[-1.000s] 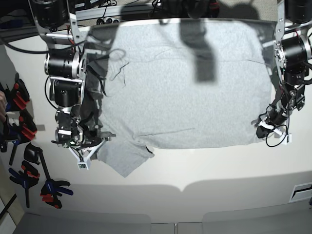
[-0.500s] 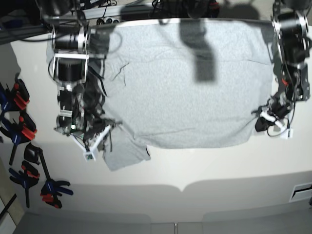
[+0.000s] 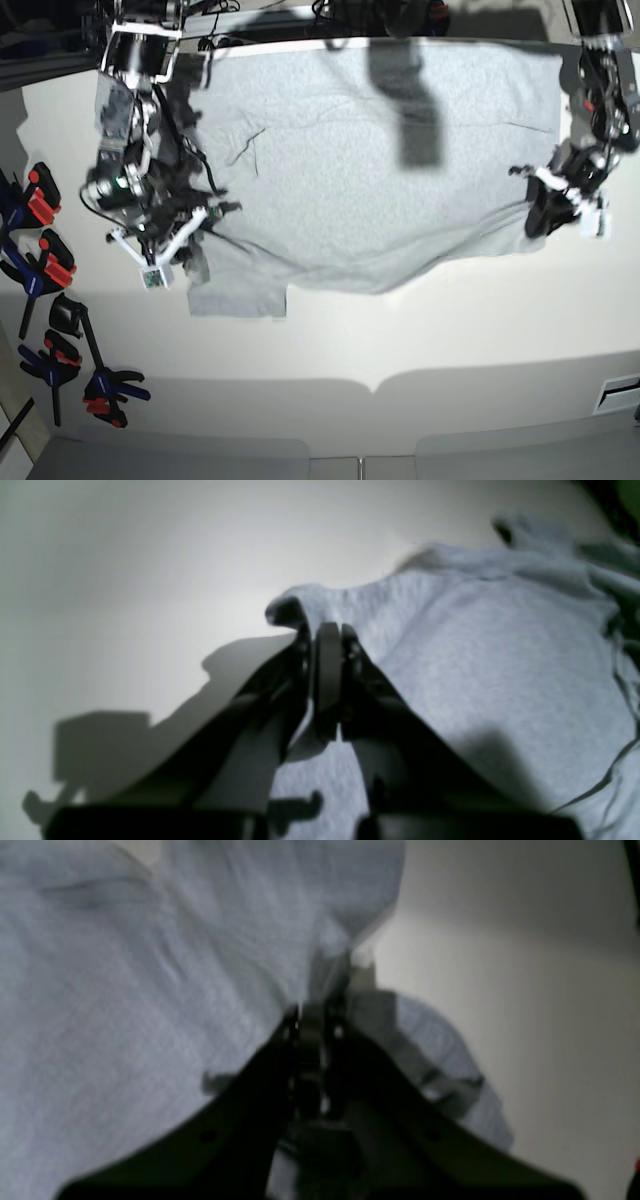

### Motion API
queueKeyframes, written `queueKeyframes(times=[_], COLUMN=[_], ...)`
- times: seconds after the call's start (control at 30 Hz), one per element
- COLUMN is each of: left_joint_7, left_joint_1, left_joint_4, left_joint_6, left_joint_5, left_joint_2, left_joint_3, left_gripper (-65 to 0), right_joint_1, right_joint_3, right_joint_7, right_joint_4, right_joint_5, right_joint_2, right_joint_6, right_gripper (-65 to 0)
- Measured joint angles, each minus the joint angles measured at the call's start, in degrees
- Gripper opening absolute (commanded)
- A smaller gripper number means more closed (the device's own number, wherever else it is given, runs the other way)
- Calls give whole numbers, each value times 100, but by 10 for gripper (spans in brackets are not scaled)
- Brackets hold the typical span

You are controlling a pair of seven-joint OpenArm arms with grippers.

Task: Fold the T-shirt properly
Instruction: 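Lift the hem and fold it with both grippers toward the collar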

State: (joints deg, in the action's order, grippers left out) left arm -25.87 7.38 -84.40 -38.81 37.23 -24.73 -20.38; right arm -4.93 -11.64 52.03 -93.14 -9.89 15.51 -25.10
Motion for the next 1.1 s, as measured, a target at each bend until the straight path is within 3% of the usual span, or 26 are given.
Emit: queueKeyframes(times=[0.17,0.27,0.57,0.67,0.7,0.83,0.87,0.93,0.97,1.1], left_joint_7=[-186,-496,-573,-568,-568,-492,-455,-417,-420,-422], left_joint_1=[546,822,1606,1659,1657,1657,1657,1655,1655,1655], left_joint_4=[-431,-540,-625,-625,-625,-625,-625,-625,-625,-625], left_joint_6=[-2,-4,-28,-31,-31,-28,-28,-31,-28,-28], left_joint_5=[164,562,885,887,887,887,890,892,890,887], left_joint_2=[129,125,125,125,127,125,125,125,125,122], left_joint_3=[-636,-876,-1163,-1163,-1163,-1163,-1163,-1163,-1163,-1163], left_gripper=[-650,-650,-650,-650,-650,-650,-650,-650,-650,-650], right_joint_1=[562,872,1714,1746,1746,1746,1744,1716,1716,1657], right_joint_3=[-52,-48,-48,-48,-48,-50,-48,-48,-50,-48], right_joint_7=[245,369,667,911,916,898,844,826,702,-1357], right_joint_4=[-955,-1425,-1974,-1974,-1974,-1974,-1974,-1974,-1974,-1974], right_joint_5=[-55,-74,-42,-52,70,149,151,199,199,37], right_joint_2=[-13,-13,-13,-13,-13,-13,-13,-13,-11,-15], right_joint_6=[-44,-46,-37,149,177,236,238,238,260,737], right_gripper=[-650,-650,-650,-650,-625,-342,-306,-303,-303,-304])
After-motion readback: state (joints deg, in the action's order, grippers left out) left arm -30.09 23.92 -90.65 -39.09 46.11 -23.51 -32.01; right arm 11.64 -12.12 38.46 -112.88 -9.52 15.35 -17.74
